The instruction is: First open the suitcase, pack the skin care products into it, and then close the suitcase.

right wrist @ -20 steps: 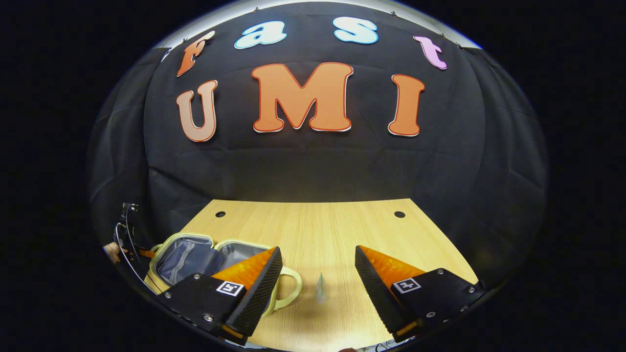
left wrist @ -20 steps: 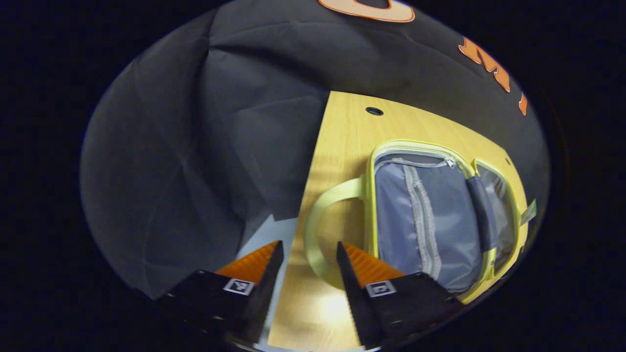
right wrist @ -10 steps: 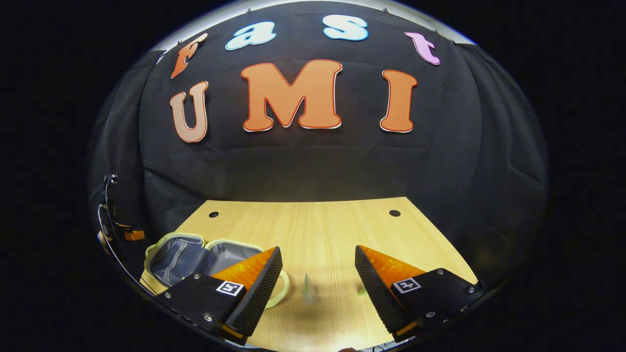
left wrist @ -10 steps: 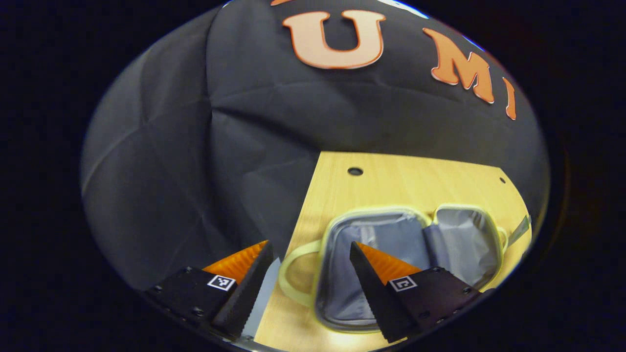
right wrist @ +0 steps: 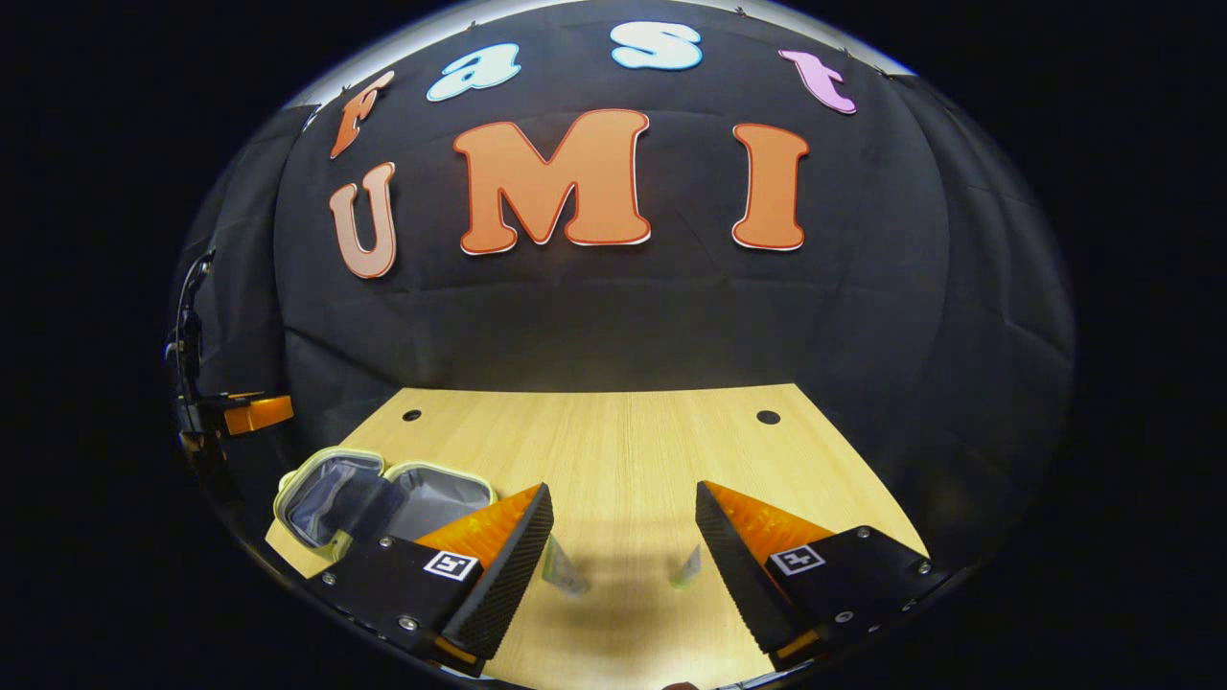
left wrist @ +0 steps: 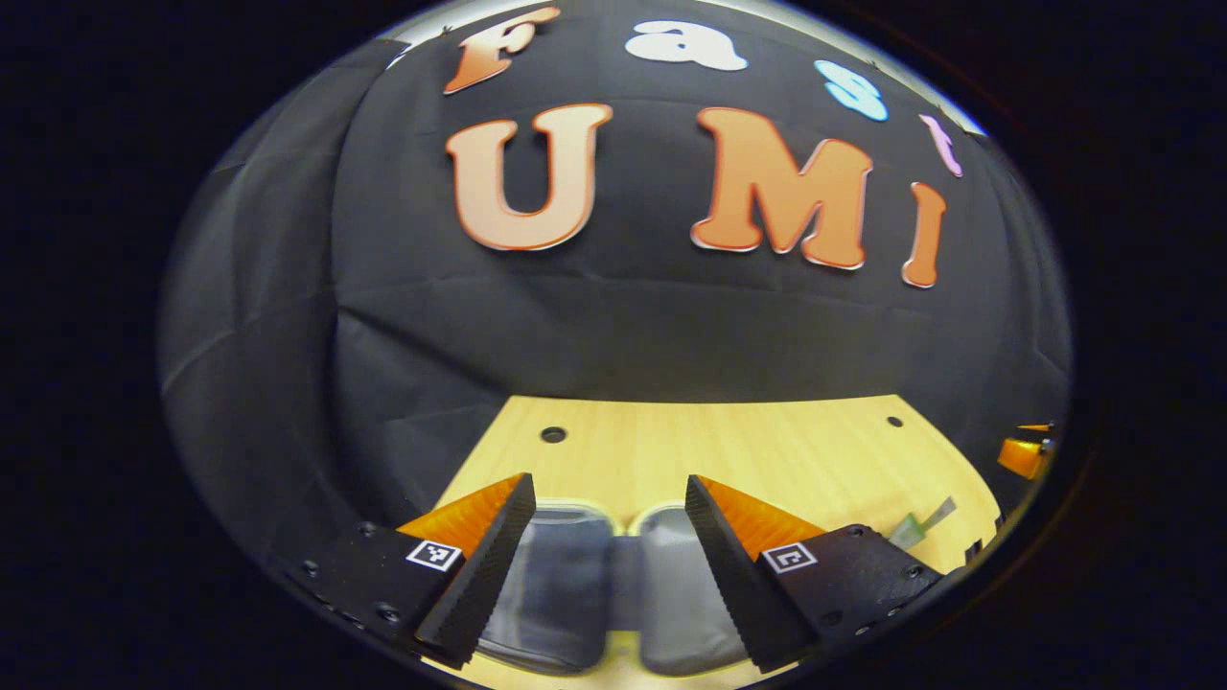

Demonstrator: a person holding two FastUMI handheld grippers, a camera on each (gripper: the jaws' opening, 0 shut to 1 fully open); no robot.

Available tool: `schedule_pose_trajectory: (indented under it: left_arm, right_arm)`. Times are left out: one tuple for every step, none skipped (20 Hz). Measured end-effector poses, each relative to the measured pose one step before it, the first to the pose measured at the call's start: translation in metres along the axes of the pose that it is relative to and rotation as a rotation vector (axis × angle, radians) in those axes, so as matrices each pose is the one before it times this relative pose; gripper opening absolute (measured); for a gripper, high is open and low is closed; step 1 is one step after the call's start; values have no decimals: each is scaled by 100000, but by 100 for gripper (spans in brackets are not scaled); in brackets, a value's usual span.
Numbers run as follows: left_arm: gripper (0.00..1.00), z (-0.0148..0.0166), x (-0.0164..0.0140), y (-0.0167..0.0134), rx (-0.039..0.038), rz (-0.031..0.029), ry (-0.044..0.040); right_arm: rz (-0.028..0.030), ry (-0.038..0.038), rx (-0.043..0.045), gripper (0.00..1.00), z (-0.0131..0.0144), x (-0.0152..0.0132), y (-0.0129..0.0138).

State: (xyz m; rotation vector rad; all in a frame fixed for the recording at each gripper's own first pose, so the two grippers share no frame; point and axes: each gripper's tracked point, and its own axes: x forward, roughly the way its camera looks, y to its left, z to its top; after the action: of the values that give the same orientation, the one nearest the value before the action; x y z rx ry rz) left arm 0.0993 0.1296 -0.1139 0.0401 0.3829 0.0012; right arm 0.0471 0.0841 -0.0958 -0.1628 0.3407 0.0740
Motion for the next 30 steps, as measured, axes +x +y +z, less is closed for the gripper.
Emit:
schedule_pose_trajectory:
  left_arm:
    - [98, 73, -215, -2708, 396, -3206, -1209]
    - [98, -138, -26, -2831, 465, -3537, -535]
    - [98, 34, 135, -2927, 795, -5055, 413]
    - [98, -356, 412, -2885, 991, -3982, 397]
    - [98, -473, 588, -2750, 1302, -2869, 498]
    - [98, -406, 555, -1843, 766, -1283, 961]
    - [98, -555, 777, -1588, 311, -1486, 960]
    - [98, -415, 625, -1927, -197, -2148, 195]
    - [98, -751, 548, -1937, -243, -2698, -161]
    - [98, -514, 707, -1840, -184, -2113, -1029]
    - [98, -568, 675, -1383, -12, -1127, -439]
    - [98, -495, 781, -1139, -18, -250, -246]
    - [98, -950, 984, -921, -157, 589, 843]
    - [98, -1138, 902, -922, -106, 653, 1509]
    - [98, -1564, 1059, -1235, -391, 802, 2465]
    - [98, -1546, 797, -892, -140, 943, 2844]
    - [98, -1559, 839, -822, 290, 749, 2828]
    - [98, -1285, 778, -523, 849, 970, 1926]
    - [98, -1366, 721, -584, 1297, 1114, 1953]
    - [98, -1131, 585, -412, 1109, 1144, 1954]
    - [98, -1126, 414, -296, 572, 869, 1599]
    - [98, -823, 451, -199, -62, 912, 1407]
    - [98, -1007, 618, -371, -697, -211, 1079]
    - [98, -863, 498, -247, -1034, 56, 1241]
    - [98, -969, 592, -145, -414, 184, 1690]
    - [98, -798, 521, -50, 396, 564, 1661]
    - [96, -544, 353, 260, 730, 2294, 723]
    - [78, -216, 85, 687, 1517, 4200, -203]
    - [60, 51, 310, 4, 409, 640, -515]
    - [42, -60, 1099, -339, -721, -1305, -857]
  right_arm:
    - [543, 193, -419, 95, -237, -25, -738]
    - [410, 301, -377, 95, -183, 137, -822]
    - [478, 475, 8, 95, -288, 37, -835]
    - [371, 572, 379, 95, -251, 118, -886]
    - [428, 880, 248, 95, -341, 70, -791]
    - [328, 809, -44, 95, -333, 7, -814]
    - [-79, 848, -297, 95, -317, 97, -918]
    - [-236, 233, -488, 95, -175, 7, -955]
    - [-608, 312, -619, 95, -259, 14, -1021]
    - [-214, 823, -571, 95, -383, 49, -928]
    - [109, 916, -100, 95, -475, -19, -805]
    - [43, 579, 47, 95, -283, 11, -770]
    - [-23, 669, -196, 95, -341, -10, -738]
    - [-176, 733, -539, 95, -382, 23, -777]
    - [-193, 637, -758, 95, -330, 61, -765]
    - [-251, 637, -631, 95, -288, 89, -789]
    - [-365, 528, -467, 95, -338, 142, -779]
    - [-279, 704, -312, 95, -283, 61, -713]
    - [-152, 817, -129, 95, -411, 195, -651]
    - [-13, 751, 164, 95, -246, 193, -542]
    - [50, 906, 441, 95, -453, 333, -498]
    - [188, 892, 398, 95, -341, 154, -350]
    - [54, 1104, 453, 95, -423, 194, -329]
    - [96, 639, 224, 95, -256, 64, -202]
    - [-91, 611, -303, 95, -291, 87, -243]
    - [-67, 452, -774, 95, -178, 72, -113]
    - [-245, 337, -825, 95, -184, 25, -245]
    - [-113, 165, -707, 95, -76, -7, -194]
    - [-58, 107, -539, 95, 2, -92, -68]
    - [37, -6, -313, 95, 76, 28, -23]
